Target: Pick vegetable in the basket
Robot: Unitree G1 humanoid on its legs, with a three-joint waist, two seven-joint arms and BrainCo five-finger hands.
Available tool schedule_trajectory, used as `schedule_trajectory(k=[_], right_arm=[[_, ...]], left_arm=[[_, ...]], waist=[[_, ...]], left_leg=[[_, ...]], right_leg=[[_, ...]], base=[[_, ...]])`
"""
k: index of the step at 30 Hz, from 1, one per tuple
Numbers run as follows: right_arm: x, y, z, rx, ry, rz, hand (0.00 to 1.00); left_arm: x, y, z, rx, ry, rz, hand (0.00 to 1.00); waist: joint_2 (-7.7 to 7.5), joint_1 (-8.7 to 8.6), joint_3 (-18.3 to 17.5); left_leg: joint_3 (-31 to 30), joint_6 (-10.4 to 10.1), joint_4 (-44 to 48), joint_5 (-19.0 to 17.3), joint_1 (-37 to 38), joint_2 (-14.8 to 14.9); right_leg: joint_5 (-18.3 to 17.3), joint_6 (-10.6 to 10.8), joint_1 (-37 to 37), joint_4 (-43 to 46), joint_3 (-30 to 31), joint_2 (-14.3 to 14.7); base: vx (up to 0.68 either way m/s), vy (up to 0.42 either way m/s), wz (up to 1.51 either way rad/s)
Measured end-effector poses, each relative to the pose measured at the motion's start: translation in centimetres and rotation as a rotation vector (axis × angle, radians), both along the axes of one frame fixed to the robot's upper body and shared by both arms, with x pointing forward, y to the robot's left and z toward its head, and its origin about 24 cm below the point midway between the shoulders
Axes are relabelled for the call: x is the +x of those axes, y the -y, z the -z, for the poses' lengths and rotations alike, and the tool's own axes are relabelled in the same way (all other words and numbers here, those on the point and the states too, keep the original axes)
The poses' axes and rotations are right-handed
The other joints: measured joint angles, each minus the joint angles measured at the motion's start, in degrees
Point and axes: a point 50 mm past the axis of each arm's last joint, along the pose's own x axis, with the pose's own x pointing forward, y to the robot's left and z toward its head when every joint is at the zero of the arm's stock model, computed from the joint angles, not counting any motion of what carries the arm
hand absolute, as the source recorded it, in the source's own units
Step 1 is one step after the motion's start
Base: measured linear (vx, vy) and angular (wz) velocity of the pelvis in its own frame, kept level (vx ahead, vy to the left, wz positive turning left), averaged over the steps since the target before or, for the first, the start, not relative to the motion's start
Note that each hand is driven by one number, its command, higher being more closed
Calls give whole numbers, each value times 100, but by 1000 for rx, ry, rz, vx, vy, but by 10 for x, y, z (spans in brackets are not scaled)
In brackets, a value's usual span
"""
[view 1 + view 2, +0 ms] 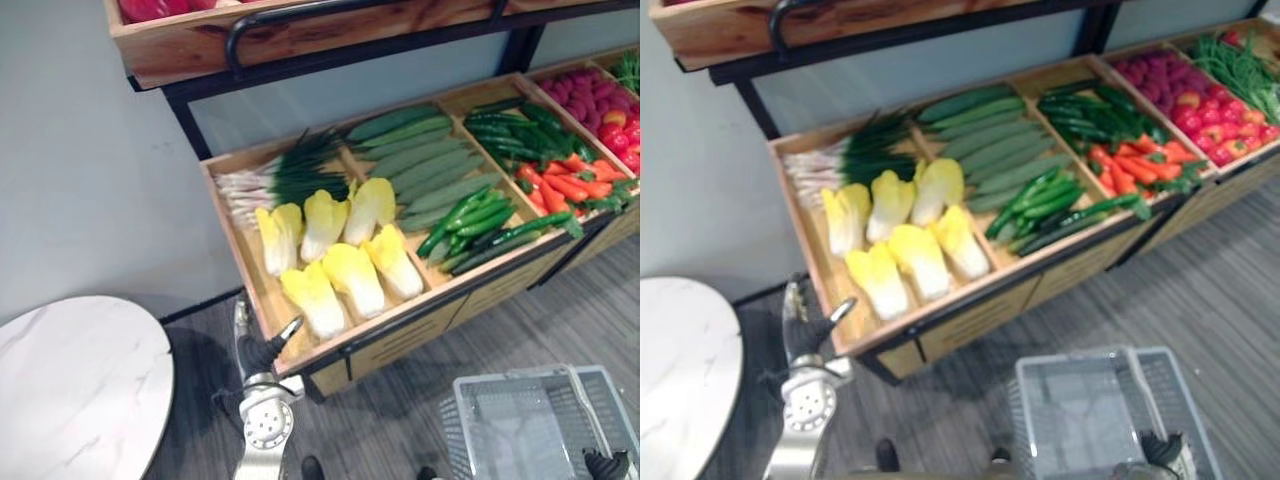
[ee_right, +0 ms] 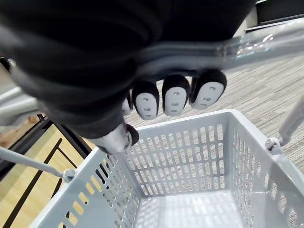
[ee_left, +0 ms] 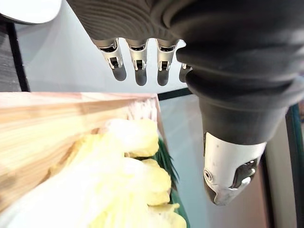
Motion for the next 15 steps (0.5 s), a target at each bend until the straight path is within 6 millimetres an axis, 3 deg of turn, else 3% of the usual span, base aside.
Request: schedule_trajectory(k=[9,15], right_arm=[[17,-8,-1,-2,14,-72,100],[21,-10,-3,-18,9,-98,100]], left_arm=[[20,4,-2,56,-4,-9,0],[22,-5,17,94,-116,-82,0]], waist=[[3,-81,-33],[7,-160,-37]], left_leg=[[152,-3,-1,-3,89,18],[301,-4,-2,-3,90,26]], right_leg=[[135,-26,-63,-86,279,40],[225,-28,-147,-186,465,64]], base=[[-13,5,-16],[-16,7,-16]])
